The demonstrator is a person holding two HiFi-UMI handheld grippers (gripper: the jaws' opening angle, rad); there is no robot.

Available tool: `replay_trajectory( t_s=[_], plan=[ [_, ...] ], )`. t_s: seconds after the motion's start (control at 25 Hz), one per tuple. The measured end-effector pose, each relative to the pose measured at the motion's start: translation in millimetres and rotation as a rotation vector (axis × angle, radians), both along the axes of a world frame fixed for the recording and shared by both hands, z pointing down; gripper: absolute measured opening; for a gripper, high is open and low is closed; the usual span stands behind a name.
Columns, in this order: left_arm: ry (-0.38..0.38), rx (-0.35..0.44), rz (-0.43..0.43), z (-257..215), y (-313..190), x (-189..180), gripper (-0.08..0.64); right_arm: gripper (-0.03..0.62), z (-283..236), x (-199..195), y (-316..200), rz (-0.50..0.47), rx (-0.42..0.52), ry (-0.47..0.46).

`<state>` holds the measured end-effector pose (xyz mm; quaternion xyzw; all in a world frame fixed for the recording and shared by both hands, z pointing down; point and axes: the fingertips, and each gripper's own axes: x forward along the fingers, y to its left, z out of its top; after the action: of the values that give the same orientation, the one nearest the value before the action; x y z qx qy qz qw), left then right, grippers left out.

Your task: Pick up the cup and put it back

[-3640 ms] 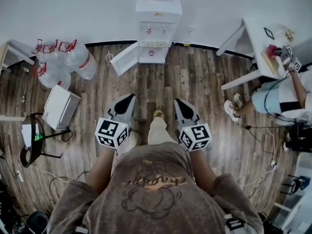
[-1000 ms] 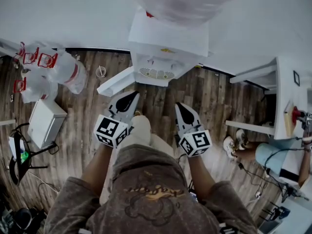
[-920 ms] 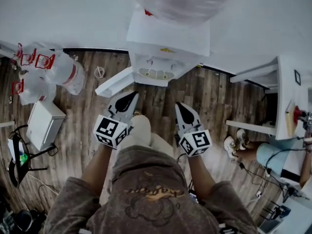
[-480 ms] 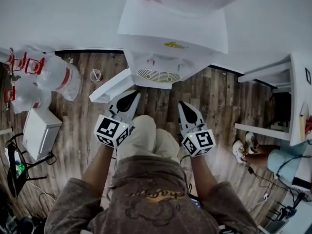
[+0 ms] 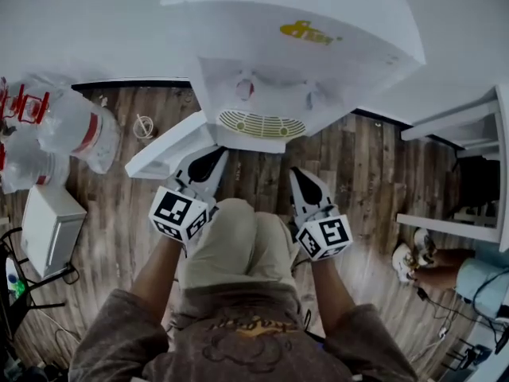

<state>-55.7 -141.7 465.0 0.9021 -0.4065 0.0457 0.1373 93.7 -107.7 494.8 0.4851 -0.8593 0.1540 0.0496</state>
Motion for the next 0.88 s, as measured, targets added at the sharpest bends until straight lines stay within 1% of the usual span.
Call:
replay_trajectory(
  t_s=[0.24, 0.48, 0.64, 0.8, 0.88],
  plan=[
    [-0.028, 0.034, 0.015, 57, -5, -1, 0.003, 0.002, 59, 4, -9, 0.004, 0.019, 0.003],
    [-0.034, 0.045, -0.014, 102, -12, -9, 0.003, 0.002, 98, 14, -12, -0.019, 0.046, 0.0],
    [-0.027, 0.044, -0.025, 121, -11, -12, 0.003, 0.002, 114, 18, -11, -0.031, 0.062, 0.007],
    [0.005, 0.028, -0.06, 129, -4, -16, 0.003, 0.002, 119, 19, -6, -0.041, 0.074, 0.01],
    [0.006, 0.02, -0.063, 133, 2, -16, 0.003, 0.002, 120, 20, -4, -0.042, 0.078, 0.014]
  ],
)
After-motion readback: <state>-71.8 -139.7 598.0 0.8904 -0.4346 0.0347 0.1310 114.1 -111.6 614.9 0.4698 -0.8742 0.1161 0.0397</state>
